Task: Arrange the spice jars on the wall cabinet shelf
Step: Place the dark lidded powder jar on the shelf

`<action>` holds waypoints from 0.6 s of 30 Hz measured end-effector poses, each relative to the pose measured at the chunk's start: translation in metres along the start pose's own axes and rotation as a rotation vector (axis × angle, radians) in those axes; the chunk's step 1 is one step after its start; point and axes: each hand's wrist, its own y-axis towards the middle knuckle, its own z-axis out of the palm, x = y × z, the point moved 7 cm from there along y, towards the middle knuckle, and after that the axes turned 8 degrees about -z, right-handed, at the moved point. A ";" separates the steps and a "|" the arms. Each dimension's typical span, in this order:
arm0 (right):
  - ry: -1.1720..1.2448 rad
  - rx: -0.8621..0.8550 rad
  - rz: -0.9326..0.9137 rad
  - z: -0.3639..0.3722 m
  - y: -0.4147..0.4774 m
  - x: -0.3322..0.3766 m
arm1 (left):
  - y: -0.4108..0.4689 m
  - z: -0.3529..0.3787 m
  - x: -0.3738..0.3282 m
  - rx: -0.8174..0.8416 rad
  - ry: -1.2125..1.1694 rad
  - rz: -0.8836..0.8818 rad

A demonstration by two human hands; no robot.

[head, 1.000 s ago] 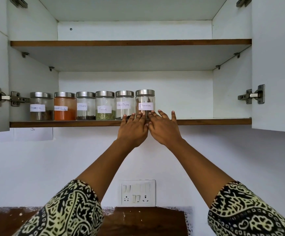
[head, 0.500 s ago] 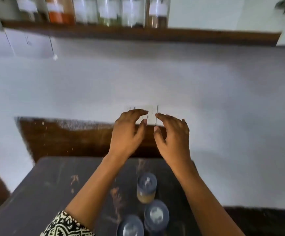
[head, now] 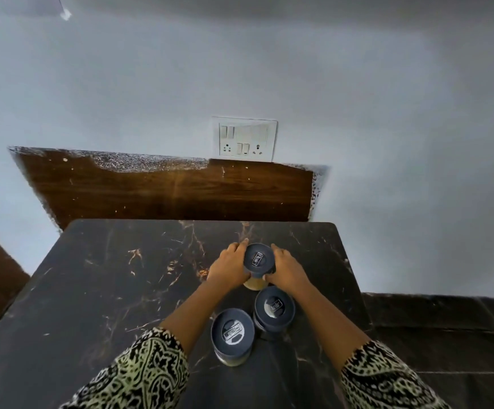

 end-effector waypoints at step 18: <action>-0.031 -0.015 -0.193 -0.077 0.000 0.040 | -0.002 -0.059 -0.032 -0.155 -0.150 0.223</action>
